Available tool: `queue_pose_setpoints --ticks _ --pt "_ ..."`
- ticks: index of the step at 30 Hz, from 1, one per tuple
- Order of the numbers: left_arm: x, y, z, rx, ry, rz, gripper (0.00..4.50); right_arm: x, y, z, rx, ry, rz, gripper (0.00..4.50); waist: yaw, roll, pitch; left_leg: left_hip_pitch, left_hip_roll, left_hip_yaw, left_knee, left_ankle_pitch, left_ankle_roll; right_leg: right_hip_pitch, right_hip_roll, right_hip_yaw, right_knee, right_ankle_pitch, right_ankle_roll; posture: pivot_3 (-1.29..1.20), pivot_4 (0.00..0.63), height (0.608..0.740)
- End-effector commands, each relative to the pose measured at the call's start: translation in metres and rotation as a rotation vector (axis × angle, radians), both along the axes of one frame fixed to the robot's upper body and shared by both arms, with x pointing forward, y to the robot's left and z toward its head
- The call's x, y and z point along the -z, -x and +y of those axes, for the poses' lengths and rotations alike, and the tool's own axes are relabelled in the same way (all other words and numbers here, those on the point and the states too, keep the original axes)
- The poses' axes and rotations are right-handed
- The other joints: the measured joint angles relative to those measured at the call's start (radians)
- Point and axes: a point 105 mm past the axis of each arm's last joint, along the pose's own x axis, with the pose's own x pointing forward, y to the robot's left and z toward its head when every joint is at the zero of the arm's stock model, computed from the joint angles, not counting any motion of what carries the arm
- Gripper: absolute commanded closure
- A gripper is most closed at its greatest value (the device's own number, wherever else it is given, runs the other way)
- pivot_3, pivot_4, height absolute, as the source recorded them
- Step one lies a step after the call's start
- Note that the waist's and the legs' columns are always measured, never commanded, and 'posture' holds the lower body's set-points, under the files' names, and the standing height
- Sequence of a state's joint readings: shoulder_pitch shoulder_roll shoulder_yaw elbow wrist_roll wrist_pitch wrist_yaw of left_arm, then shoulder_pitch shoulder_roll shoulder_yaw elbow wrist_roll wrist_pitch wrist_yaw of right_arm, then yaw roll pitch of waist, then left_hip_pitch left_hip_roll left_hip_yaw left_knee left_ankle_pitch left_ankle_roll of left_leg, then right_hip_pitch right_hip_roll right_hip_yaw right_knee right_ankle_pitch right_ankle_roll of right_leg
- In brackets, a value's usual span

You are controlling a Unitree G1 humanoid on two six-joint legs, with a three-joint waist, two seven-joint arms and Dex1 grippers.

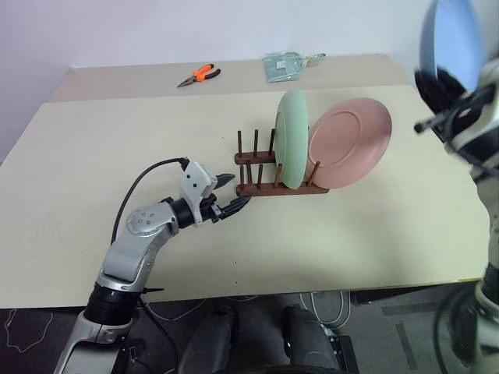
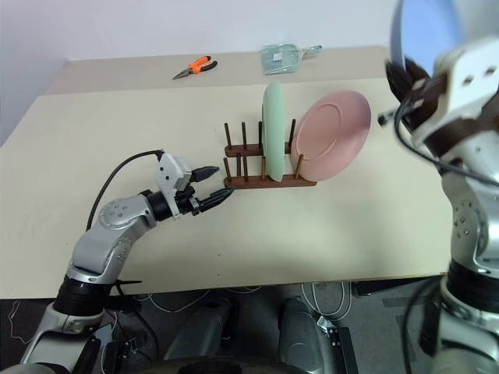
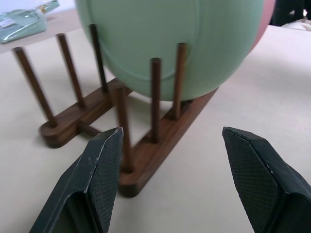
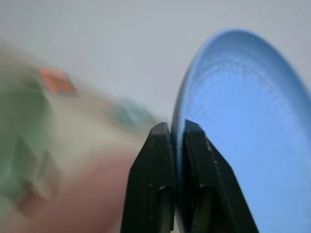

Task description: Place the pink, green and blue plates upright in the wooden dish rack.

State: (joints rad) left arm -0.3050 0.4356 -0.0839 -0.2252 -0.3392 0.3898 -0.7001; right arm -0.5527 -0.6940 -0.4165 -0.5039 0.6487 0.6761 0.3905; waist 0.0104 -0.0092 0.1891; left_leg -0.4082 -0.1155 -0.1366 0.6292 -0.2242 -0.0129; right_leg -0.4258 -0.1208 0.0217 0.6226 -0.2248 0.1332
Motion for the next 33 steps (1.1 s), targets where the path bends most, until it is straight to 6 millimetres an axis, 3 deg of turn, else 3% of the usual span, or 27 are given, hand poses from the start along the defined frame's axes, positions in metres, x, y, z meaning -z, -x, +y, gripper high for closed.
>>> queue_pose_setpoints --ticks 1,6,11,14,20,33 --pt "-0.005 -0.002 0.031 -0.088 0.004 -0.019 1.13 -0.032 0.040 0.059 -0.436 -0.176 -0.052 4.36 -0.001 0.000 0.000 0.000 0.002 0.000 0.000 0.000 0.000 0.000 0.001 0.000 -0.002 0.001 -0.001 0.00 0.150 0.732" --pt "0.007 0.002 0.057 -0.152 -0.054 0.001 1.13 -0.040 0.053 0.102 -0.778 -0.477 0.064 4.36 -0.013 0.000 0.000 0.000 0.003 -0.001 -0.001 0.000 -0.001 -0.001 0.002 0.000 -0.002 0.002 -0.003 0.00 0.150 0.732" --pt "0.014 0.007 0.069 -0.196 -0.050 0.018 1.13 -0.023 0.042 0.134 -0.911 -0.697 0.284 4.36 -0.019 0.000 -0.001 0.000 0.002 0.000 -0.001 0.000 -0.001 -0.001 0.002 0.000 -0.002 0.003 -0.003 0.00 0.150 0.732" --pt "0.017 0.009 0.072 -0.203 -0.056 0.022 1.13 -0.002 0.021 0.146 -0.854 -0.779 0.425 4.36 -0.024 0.000 -0.001 0.000 0.002 0.000 -0.002 0.000 -0.001 -0.002 0.002 0.001 -0.001 0.003 -0.003 0.00 0.150 0.732" --pt "0.019 0.013 0.068 -0.194 -0.047 0.029 1.13 0.020 0.001 0.154 -0.749 -0.796 0.524 4.36 -0.025 0.001 0.000 0.000 0.003 0.000 -0.002 0.001 -0.002 -0.003 0.003 0.001 0.000 0.004 -0.004 0.00 0.150 0.732" --pt "0.019 0.013 0.053 -0.151 -0.030 0.035 1.13 0.047 -0.025 0.165 -0.576 -0.775 0.634 4.36 -0.027 0.001 0.000 0.000 0.003 0.000 -0.002 0.001 -0.002 -0.005 0.004 0.001 0.004 0.004 -0.003 0.00 0.150 0.732"
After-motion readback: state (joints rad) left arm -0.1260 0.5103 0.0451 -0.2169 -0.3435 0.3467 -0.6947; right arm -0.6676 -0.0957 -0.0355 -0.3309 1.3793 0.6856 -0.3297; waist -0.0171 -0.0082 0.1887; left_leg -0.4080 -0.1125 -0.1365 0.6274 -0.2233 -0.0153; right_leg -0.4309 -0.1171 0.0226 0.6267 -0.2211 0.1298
